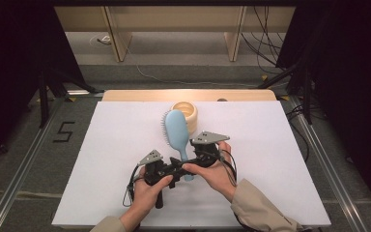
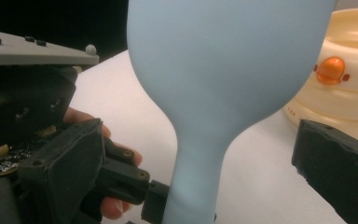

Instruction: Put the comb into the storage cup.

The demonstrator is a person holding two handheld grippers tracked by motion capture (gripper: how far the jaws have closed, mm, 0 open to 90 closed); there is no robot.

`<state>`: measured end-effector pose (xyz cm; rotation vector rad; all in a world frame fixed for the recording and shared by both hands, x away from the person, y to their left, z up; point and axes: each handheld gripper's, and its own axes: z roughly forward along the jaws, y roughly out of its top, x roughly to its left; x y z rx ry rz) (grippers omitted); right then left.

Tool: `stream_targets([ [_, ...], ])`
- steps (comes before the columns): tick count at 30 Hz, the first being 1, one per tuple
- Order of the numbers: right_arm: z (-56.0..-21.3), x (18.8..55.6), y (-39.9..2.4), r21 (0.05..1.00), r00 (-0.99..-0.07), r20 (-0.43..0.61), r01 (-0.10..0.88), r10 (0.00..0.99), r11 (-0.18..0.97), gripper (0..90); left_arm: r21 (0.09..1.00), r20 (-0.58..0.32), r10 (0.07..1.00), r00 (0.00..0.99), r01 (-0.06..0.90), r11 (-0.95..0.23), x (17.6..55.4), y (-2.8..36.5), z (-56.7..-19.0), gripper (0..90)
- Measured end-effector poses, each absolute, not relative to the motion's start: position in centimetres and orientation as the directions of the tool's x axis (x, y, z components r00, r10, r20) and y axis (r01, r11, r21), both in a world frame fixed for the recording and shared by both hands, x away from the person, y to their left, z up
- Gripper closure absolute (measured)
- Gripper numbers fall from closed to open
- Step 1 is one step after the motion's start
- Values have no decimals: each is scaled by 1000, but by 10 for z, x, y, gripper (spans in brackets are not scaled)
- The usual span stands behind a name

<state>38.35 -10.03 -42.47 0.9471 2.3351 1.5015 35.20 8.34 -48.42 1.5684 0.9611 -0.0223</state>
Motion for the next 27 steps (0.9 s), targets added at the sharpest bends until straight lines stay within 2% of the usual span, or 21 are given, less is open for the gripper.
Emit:
stream_targets([
  [27,-408,390,-108,904,-766,156,366,624,223,13,813,-527,530,664,576,86,352,83,-483,670],
])
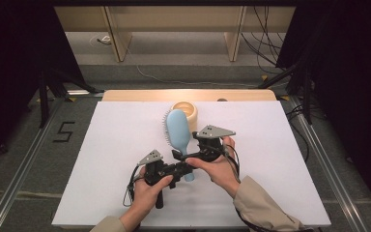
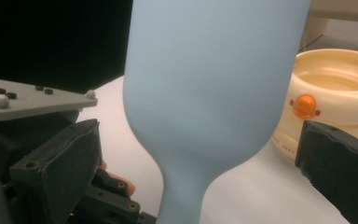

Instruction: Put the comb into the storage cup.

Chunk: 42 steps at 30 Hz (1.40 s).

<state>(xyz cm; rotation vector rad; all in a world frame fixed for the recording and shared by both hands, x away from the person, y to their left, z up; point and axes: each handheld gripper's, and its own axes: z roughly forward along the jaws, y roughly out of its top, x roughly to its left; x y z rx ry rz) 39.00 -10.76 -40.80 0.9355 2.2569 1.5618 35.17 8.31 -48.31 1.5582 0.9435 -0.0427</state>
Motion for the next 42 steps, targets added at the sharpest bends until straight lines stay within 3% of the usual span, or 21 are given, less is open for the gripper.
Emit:
stream_targets([
  [42,-366,428,-85,912,-766,166,359,621,199,14,803,-549,505,666,588,96,351,83,-483,670],
])
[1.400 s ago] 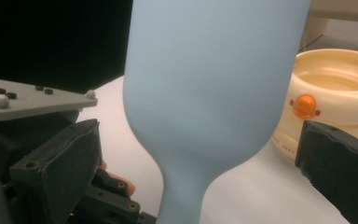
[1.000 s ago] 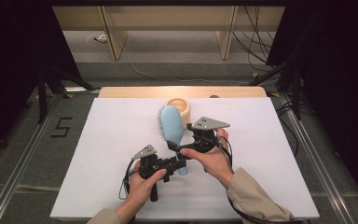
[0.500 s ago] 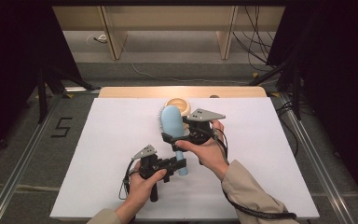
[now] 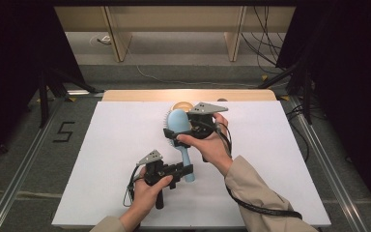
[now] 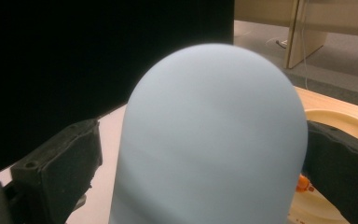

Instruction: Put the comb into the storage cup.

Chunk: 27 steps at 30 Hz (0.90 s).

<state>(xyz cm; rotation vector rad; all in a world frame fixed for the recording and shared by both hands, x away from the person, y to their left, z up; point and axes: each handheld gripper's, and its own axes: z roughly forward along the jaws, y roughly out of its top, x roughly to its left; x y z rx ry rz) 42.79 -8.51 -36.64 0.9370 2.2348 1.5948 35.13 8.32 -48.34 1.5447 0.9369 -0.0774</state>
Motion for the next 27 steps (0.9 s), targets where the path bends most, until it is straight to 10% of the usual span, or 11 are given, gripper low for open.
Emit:
stream_targets([
  [27,-364,437,-83,889,-745,205,413,635,197,184,807,-534,518,668,585,77,351,83,-485,669],
])
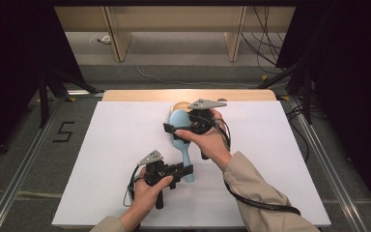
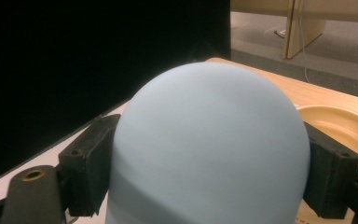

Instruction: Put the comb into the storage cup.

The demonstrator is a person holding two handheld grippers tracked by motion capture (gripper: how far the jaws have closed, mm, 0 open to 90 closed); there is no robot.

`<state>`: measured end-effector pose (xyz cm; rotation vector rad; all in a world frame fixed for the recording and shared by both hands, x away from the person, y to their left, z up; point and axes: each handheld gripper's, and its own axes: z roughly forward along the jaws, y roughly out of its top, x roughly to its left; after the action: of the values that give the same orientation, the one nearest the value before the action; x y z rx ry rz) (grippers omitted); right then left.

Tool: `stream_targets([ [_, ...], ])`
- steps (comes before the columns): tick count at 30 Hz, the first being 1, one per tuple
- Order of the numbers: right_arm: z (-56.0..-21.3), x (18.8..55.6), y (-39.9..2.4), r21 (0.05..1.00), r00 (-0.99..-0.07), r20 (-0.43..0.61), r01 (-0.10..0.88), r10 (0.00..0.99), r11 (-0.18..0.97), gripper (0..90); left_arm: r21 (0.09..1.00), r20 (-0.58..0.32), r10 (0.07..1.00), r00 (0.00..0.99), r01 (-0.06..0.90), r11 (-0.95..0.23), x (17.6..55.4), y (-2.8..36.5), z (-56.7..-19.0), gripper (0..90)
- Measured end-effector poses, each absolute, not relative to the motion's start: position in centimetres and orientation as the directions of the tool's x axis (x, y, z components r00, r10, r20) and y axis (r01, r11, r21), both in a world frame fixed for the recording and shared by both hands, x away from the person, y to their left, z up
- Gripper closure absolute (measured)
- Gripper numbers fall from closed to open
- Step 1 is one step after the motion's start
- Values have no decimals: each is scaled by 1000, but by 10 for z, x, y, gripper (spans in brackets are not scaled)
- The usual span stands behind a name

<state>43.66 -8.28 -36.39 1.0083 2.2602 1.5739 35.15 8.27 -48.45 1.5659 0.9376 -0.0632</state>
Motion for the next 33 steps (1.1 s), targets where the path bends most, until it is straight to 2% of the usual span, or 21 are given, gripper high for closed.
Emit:
stream_targets([
  [10,-363,435,-81,888,-762,190,403,619,222,189,816,-511,537,671,574,59,351,82,-485,668],
  [33,-355,429,-86,904,-781,192,377,595,203,197,853,-429,593,682,521,19,350,83,-479,664],
])
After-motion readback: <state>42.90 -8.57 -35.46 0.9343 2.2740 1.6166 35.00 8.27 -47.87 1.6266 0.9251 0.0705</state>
